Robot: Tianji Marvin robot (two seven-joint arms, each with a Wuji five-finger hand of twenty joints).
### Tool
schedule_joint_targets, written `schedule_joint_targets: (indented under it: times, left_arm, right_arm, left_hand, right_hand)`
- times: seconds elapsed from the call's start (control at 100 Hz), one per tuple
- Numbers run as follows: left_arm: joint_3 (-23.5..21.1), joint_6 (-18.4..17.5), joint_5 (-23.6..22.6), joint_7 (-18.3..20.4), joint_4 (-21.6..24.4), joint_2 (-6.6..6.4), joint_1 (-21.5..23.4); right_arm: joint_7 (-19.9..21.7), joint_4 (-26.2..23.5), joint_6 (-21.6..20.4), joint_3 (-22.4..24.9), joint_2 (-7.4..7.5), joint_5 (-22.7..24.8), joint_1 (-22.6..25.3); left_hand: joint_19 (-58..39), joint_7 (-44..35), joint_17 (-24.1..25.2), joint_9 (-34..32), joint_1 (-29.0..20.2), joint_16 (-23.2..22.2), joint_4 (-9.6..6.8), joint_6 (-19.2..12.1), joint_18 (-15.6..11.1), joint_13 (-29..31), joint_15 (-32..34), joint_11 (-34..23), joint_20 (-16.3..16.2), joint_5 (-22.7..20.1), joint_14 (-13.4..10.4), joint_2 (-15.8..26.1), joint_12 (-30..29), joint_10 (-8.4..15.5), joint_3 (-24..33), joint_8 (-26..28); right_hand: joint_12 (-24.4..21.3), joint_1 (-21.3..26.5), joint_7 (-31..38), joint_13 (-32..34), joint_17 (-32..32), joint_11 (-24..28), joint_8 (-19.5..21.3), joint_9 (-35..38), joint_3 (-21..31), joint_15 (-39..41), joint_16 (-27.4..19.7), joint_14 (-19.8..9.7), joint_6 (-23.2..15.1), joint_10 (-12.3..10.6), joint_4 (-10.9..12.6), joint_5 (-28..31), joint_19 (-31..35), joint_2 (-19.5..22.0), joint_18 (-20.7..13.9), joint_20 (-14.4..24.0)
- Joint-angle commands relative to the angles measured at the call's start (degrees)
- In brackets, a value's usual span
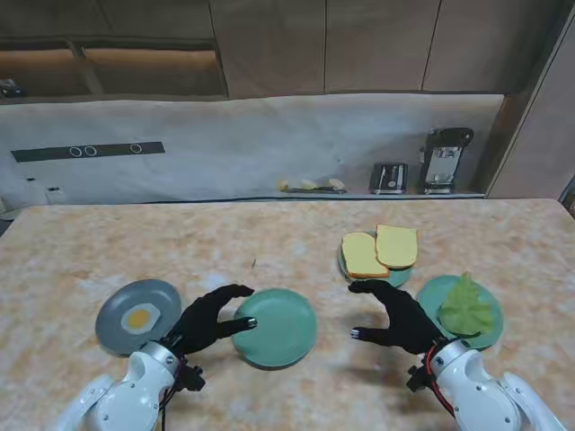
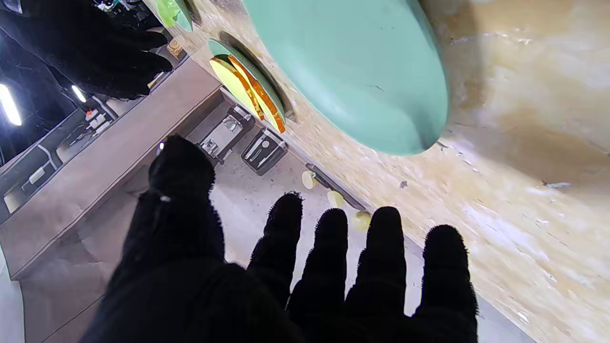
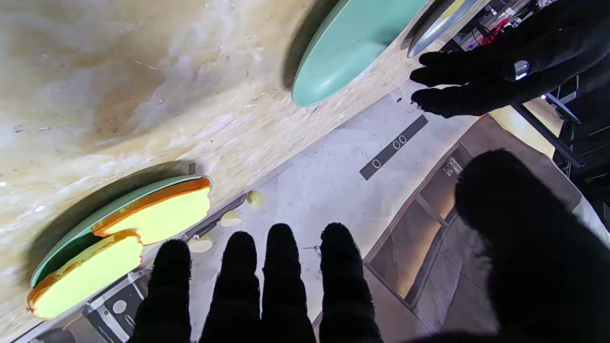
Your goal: Prepare sandwich (Bread, lettuce, and egg)
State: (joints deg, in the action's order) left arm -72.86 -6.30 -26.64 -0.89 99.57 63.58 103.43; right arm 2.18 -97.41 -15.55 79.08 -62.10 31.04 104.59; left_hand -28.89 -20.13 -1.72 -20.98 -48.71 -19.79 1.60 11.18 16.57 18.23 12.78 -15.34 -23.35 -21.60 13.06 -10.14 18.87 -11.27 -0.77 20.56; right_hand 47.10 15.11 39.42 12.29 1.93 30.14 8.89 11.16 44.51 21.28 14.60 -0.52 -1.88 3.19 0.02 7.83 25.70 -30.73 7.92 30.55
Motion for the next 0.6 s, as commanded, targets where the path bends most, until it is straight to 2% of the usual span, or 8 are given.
schedule_joint_targets:
  times: [0.0, 0.59]
  left_arm:
    - [0.22, -0.04, 0.06, 0.89, -0.19, 0.0, -0.12]
    - [0.46, 0.54, 0.0, -0.24, -0.17, 0.26, -0.25]
  right_arm:
    - [1.21, 0.09, 0.25, -0.33, -0.15, -0.29, 0.17]
    - [1.13, 0.46, 0.12, -0.25, -0.12, 0.31, -0.4]
  left_hand:
    - [1.09, 0.69, 0.87, -0.46, 0.09, -0.07, 0.07, -0.89, 0.19, 0.43, -0.89, 0.77, 0.82, -1.57, -0.33, 0.25, 0.48, 0.37, -0.52, 0.77]
    - [1.58, 0.73, 0.8, -0.75, -0.11, -0.14, 0.08, -1.06, 0.45, 0.56, -0.84, 0.74, 0.41, -1.57, -0.21, 0.43, 0.52, 0.15, -0.56, 0.79]
  right_hand:
    - [-31.39, -0.25, -0.23, -0.1, -0.92, 0.35, 0.69, -0.98, -0.24, -0.76, 0.34, -0.86, 0.51, 0.26, 0.02, 0.64, -0.73, 0.29, -0.35, 0.45]
    - [-31.21, 0.33, -0.08, 0.23, 0.14, 0.98, 0.98, -0.87, 0.09, -0.28, 0.56, -0.67, 1.41, 0.41, -0.13, 1.96, -0.47, 0.06, -0.94, 0.58]
